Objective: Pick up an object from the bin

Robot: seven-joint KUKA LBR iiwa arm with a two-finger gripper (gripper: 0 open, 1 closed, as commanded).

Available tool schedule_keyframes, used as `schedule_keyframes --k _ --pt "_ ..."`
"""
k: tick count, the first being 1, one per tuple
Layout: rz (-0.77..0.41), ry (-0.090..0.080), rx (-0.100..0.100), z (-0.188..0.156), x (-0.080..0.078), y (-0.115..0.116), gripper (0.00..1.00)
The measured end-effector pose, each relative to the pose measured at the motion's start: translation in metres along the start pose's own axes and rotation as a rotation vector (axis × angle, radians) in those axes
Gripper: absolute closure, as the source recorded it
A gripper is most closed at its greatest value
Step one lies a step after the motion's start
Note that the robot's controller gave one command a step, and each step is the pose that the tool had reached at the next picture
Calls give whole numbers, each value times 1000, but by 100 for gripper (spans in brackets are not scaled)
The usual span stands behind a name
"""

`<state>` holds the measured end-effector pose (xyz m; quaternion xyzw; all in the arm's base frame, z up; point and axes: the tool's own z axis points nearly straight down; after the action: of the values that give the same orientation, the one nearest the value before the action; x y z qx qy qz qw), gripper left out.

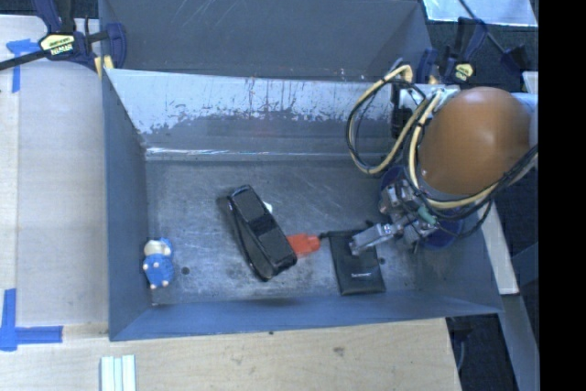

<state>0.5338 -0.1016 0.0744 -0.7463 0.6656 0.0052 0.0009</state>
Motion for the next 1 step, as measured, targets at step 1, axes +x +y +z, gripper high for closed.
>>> schedule_keyframes --k 1 --pt "0 1 2 1 1 0 100"
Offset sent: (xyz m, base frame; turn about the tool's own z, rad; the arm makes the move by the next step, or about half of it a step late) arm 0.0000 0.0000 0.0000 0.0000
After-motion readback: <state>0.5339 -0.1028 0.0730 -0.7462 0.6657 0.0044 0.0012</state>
